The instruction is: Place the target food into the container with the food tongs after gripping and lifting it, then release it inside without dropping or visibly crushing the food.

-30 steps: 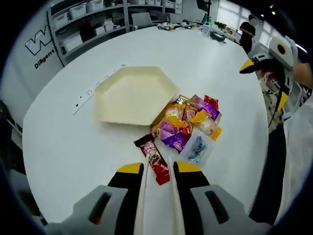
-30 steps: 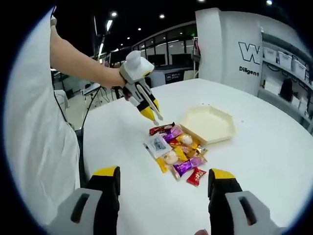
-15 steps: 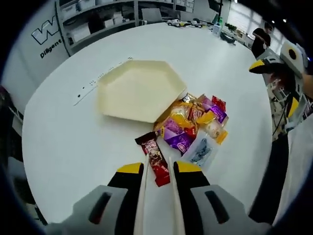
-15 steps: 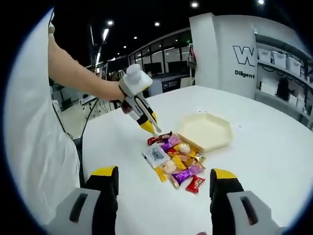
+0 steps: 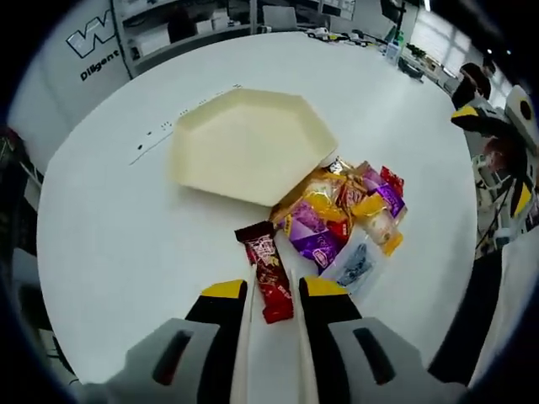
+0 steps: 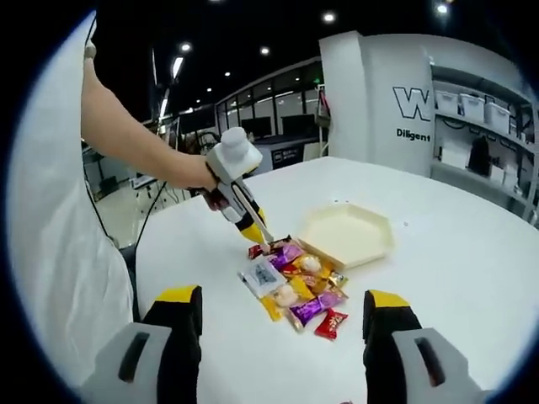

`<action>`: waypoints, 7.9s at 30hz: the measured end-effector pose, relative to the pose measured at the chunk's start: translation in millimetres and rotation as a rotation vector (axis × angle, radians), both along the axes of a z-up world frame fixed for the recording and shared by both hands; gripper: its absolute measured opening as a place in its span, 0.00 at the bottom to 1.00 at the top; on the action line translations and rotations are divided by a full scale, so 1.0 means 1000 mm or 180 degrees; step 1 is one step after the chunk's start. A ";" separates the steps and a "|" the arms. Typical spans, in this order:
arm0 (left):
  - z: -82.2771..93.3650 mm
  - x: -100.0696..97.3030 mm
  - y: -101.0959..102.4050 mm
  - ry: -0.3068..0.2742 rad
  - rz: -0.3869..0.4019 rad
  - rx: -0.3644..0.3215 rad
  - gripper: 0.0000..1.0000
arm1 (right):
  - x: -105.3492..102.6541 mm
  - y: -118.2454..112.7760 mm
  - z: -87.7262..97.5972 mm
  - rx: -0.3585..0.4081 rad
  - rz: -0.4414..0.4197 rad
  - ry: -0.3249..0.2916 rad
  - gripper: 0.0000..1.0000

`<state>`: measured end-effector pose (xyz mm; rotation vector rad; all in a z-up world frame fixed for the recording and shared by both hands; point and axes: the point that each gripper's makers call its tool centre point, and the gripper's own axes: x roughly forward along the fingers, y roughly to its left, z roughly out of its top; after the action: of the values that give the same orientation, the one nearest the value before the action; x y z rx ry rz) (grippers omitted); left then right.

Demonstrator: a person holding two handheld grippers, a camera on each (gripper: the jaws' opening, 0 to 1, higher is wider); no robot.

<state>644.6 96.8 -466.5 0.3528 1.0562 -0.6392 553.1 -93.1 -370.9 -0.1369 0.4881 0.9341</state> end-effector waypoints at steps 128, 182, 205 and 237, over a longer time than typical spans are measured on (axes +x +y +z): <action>0.092 0.069 -0.050 -0.0141 -0.0131 -0.0366 0.22 | -0.009 -0.014 0.002 0.0012 0.0027 0.0024 0.69; 0.008 -0.012 -0.036 0.0422 0.0795 -0.0489 0.23 | -0.016 -0.015 0.000 -0.0075 0.0165 0.0083 0.69; 0.001 -0.006 -0.039 0.0680 0.1206 -0.0779 0.25 | -0.013 -0.021 0.000 -0.0070 0.0155 0.0099 0.69; 0.017 -0.011 -0.036 0.0458 0.0767 -0.0701 0.19 | -0.015 -0.016 0.002 -0.0109 0.0225 0.0065 0.66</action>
<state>633.8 60.9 -449.5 -0.0131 1.1323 -0.5630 537.9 -109.3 -368.4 -0.1766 0.5211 0.9972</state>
